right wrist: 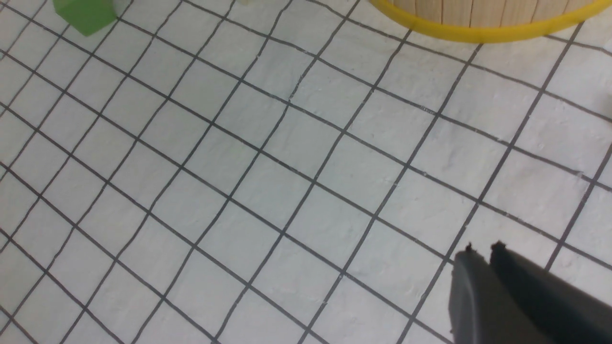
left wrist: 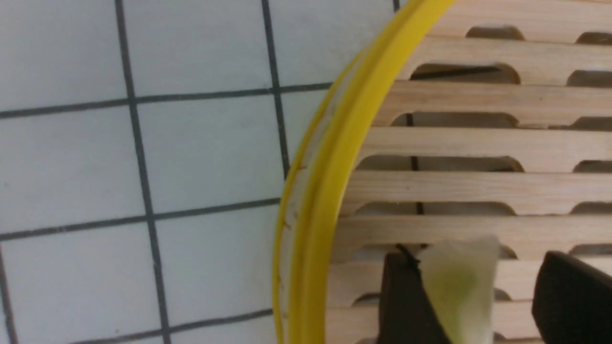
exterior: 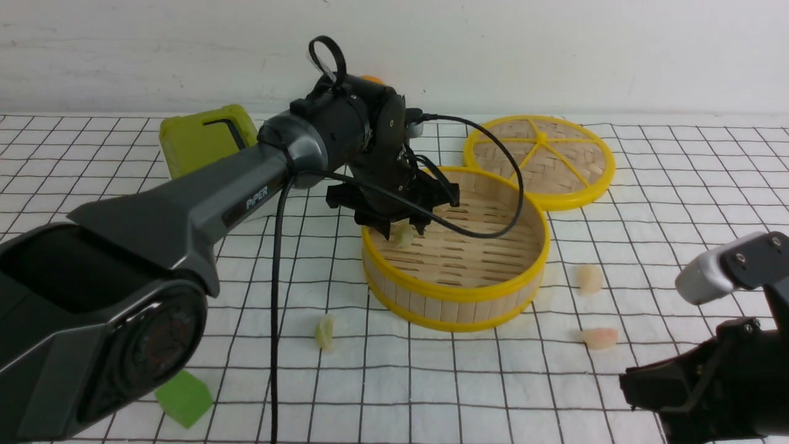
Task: Put the dumplings into the steamer on the table with the white tablecloth.
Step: 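Place the dumpling into the bamboo steamer basket with the left gripper, then reach for and grasp a dumpling on the table with the left gripper, then place the dumpling into the bamboo steamer basket with the left gripper, then reach for and grasp a dumpling lying on the table beside the steamer, then place the dumpling in the bamboo steamer basket with the right gripper, then reach for and grasp a dumpling lying on the table beside the steamer, then place the dumpling in the bamboo steamer basket with the right gripper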
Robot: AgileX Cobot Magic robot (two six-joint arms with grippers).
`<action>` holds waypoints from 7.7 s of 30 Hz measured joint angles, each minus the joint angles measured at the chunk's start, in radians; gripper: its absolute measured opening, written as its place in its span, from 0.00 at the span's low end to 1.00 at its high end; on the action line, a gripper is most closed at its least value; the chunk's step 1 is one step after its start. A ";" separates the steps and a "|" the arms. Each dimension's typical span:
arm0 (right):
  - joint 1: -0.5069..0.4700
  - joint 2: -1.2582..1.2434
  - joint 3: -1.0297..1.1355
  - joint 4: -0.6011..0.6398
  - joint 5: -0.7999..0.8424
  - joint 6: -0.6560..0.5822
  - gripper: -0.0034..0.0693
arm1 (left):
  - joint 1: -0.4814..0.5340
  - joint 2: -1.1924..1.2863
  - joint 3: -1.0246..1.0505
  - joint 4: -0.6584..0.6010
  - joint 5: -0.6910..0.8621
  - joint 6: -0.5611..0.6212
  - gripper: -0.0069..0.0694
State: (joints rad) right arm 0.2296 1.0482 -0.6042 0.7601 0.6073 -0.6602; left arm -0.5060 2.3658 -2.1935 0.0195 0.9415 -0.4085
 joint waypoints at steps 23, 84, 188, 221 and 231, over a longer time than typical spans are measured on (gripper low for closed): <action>0.002 0.000 0.000 0.018 0.007 -0.022 0.13 | 0.018 -0.401 0.652 0.040 0.044 0.072 0.59; 0.002 0.000 0.000 0.026 0.004 -0.025 0.19 | 0.017 0.126 -0.197 -0.240 0.087 0.077 0.54; -0.056 0.691 -0.875 -0.384 0.235 0.261 0.56 | 0.016 -2.285 1.883 0.312 -0.229 0.212 0.09; -0.128 0.967 -0.793 -0.376 0.310 -0.517 0.28 | 0.016 -2.285 1.883 0.312 -0.222 0.210 0.10; -0.128 0.836 -1.009 -0.237 0.380 -0.030 0.29 | 0.016 -2.285 1.883 0.312 -0.225 0.210 0.11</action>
State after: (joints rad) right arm 0.1020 1.8838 -1.6135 0.5231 0.9873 -0.6906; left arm -0.4904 0.0807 -0.3108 0.3314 0.7161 -0.1990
